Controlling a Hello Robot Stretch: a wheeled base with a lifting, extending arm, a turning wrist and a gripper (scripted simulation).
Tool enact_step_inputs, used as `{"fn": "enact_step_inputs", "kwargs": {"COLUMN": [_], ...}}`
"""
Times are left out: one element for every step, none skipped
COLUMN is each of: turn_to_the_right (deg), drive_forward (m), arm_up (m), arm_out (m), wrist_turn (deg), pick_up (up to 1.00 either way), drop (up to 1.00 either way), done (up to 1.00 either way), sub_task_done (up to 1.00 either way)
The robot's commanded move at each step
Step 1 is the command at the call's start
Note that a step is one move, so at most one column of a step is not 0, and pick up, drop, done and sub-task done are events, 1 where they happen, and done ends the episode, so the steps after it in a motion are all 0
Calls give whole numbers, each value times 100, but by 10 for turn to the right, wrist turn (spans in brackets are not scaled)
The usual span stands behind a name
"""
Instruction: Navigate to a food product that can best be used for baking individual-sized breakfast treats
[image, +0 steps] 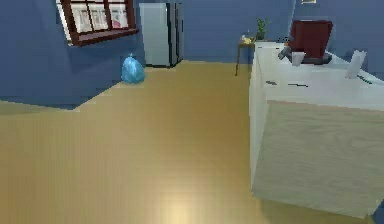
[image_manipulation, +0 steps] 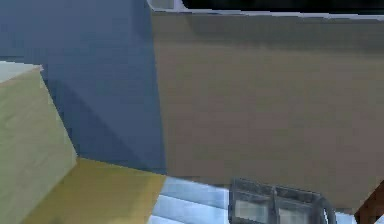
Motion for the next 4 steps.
{"fn": "enact_step_inputs", "kwargs": {"turn_to_the_right": [0, -90, 0, 210], "drive_forward": [100, 0, 5, 0], "arm_up": [0, 0, 0, 0], "arm_out": [0, 0, 0, 0], "wrist_turn": [0, 0, 0, 0], "pick_up": [0, 0, 0, 0], "drop": [0, 0, 0, 0], "done": [0, 0, 0, 0], "sub_task_done": [0, 0, 0, 0]}}
